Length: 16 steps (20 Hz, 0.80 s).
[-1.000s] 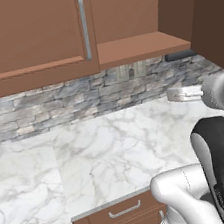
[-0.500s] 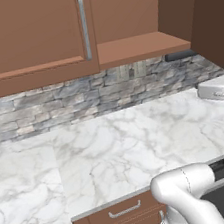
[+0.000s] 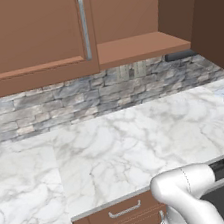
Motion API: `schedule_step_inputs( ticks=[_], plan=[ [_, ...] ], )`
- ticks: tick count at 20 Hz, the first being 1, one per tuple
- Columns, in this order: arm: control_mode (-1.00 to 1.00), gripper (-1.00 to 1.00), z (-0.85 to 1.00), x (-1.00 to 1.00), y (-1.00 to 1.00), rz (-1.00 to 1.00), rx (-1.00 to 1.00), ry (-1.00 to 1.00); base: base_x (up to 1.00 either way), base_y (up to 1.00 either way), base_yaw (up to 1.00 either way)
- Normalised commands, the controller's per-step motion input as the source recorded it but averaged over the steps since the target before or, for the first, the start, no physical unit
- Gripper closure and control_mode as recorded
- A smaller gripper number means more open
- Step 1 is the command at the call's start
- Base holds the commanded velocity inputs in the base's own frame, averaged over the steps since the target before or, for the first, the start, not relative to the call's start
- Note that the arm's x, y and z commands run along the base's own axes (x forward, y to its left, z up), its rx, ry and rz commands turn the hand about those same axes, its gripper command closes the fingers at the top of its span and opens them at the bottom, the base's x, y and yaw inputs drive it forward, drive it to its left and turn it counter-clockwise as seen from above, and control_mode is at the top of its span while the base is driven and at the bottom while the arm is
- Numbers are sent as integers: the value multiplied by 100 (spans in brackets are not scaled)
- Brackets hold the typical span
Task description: Open the cabinet. Pick the spray and place it next to the sink. Then close the cabinet.
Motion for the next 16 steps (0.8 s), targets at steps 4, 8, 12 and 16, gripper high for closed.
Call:
schedule_step_inputs(
  ticks=[4,8,12,16],
  plan=[
    [-100,-100,0,-16,23,-11,0,0,0,0,0],
    [-100,-100,0,0,35,-19,0,0,0,0,0],
    [-100,-100,0,0,18,-22,0,0,0,0,0],
    [-100,-100,0,0,0,-25,0,-16,0,0,0]
  ],
)
